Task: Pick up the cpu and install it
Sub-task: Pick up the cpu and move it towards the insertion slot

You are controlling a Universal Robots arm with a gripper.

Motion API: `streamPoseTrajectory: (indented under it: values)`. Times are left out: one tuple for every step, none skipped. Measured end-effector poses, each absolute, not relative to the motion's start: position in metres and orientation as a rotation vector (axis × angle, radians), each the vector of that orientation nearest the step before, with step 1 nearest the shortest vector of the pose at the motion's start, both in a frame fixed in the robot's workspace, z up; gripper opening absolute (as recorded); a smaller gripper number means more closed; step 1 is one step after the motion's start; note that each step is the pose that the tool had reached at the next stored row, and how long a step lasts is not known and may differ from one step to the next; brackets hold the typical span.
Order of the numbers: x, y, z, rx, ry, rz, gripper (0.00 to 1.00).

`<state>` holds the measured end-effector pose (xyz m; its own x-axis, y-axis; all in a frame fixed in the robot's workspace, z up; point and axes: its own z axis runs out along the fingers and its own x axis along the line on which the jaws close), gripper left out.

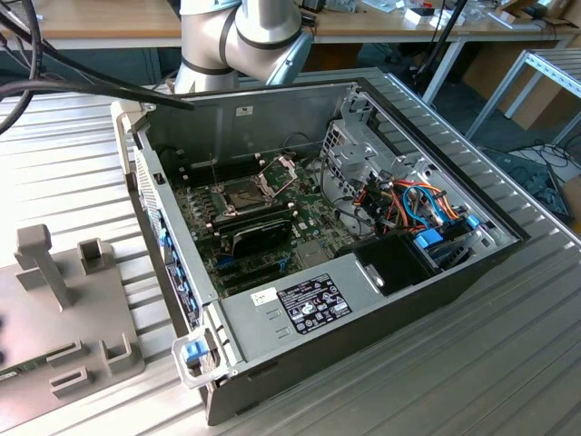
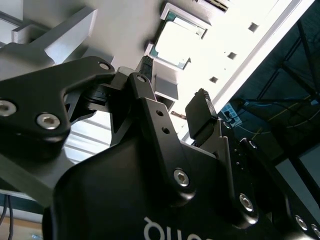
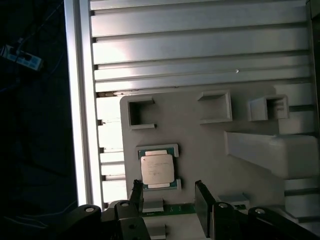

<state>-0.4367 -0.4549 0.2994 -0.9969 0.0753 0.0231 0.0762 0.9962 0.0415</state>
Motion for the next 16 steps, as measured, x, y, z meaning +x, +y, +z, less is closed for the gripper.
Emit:
streamPoseTrajectory:
  values:
    - [-0.4368,-0.4549,0.298,-0.118,-3.117,-0.066,0.54]
    - [-0.4368,-0.4549,0.2978,-0.118,-3.117,-0.066,0.54]
    - [-0.4368,-0.4549,0.2977,-0.118,-3.117,-0.066,0.54]
    - [-0.4368,-0.4549,0.2975,-0.118,-3.117,-0.066,0.54]
    - [-0.4367,-0.4549,0.2975,-0.118,-3.117,-0.066,0.54]
    - [-0.4367,-0.4549,0.2975,-0.118,-3.117,-0.066,0.54]
    - [-0.4368,-0.4549,0.2975,-0.118,-3.117,-0.066,0.54]
    - [-0.4368,-0.4549,0.2975,-0.118,-3.117,-0.066,0.54]
    - [-0.4368,-0.4549,0.2975,-0.118,-3.117,-0.066,0.54]
    - [-0.4368,-0.4549,0.2975,-0.118,-3.117,-0.066,0.54]
    - [-0.4368,-0.4549,0.2974,-0.118,-3.117,-0.066,0.54]
    - [-0.4367,-0.4549,0.2974,-0.118,-3.117,-0.066,0.54]
    - [-0.4368,-0.4549,0.2974,-0.118,-3.117,-0.066,0.54]
    - [-0.4367,-0.4549,0.2974,-0.118,-3.117,-0.066,0.54]
    - [-0.4367,-0.4549,0.297,-0.118,-3.117,-0.066,0.54]
    - [-0.4367,-0.4549,0.296,-0.118,-3.118,-0.067,0.54]
